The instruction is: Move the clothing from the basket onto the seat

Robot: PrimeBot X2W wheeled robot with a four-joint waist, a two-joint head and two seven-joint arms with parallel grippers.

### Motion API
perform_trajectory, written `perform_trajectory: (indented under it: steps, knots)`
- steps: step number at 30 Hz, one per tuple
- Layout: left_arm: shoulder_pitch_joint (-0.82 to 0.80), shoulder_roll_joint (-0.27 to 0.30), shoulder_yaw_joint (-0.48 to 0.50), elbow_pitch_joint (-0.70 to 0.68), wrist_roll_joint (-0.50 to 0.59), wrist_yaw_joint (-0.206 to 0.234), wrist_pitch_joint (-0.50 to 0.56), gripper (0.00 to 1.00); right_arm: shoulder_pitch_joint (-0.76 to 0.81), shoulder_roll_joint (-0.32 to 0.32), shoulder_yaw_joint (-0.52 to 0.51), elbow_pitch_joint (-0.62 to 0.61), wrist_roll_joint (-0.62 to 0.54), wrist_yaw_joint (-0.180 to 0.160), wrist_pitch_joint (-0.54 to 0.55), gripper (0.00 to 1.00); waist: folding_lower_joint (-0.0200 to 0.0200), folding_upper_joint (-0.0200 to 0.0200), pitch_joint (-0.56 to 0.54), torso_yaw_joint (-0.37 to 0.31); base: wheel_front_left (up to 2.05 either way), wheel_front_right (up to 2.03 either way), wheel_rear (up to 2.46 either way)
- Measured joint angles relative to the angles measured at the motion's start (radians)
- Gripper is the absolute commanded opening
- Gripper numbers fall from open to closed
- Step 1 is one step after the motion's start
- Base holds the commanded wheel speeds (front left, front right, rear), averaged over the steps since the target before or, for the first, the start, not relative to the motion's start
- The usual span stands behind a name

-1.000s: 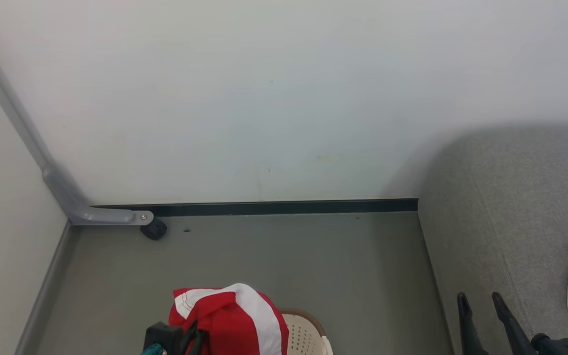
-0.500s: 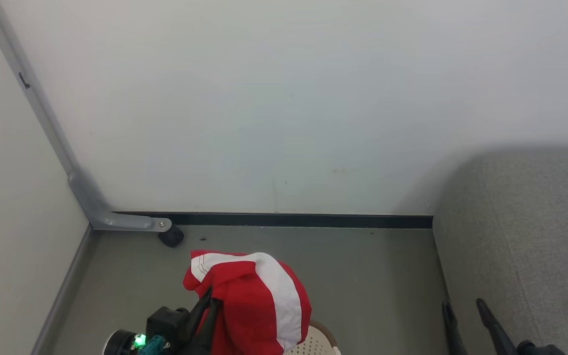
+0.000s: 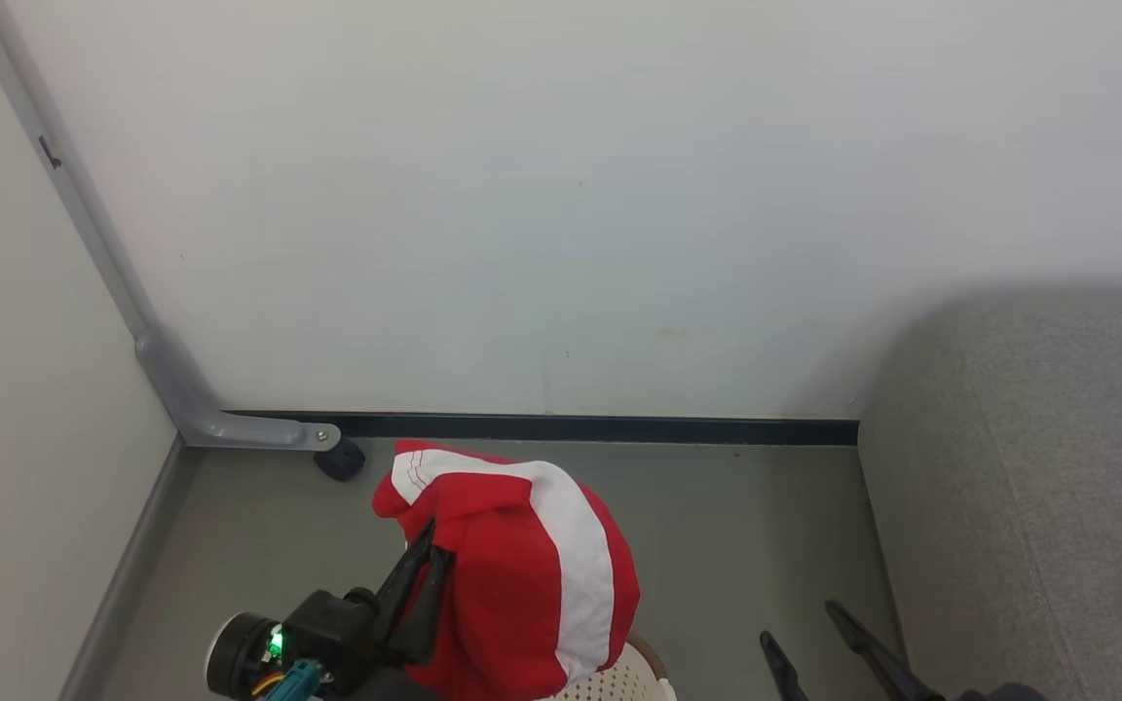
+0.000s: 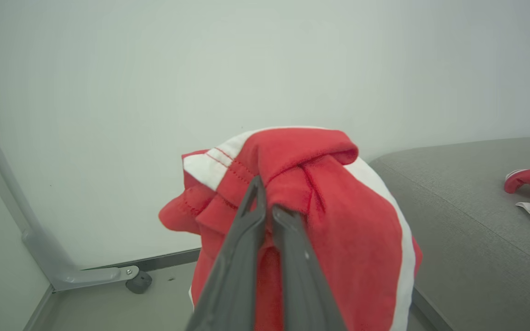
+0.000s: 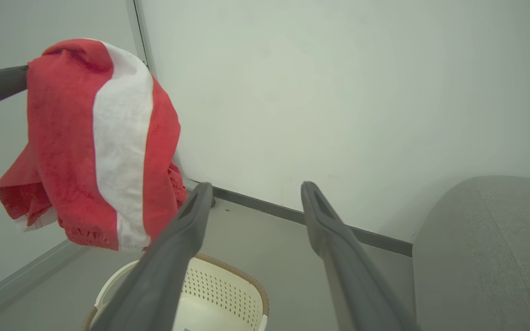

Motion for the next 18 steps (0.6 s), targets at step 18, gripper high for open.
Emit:
perform_trajectory:
  steps: [18]
  knots:
    - [0.003,0.005,-0.081,-0.091,0.033,-0.009,0.0,0.0,-0.126,-0.09,0.265,-0.047,-0.039,0.0,0.0,1.0,0.0,0.0,0.034,-0.012,0.0,0.0,0.0]
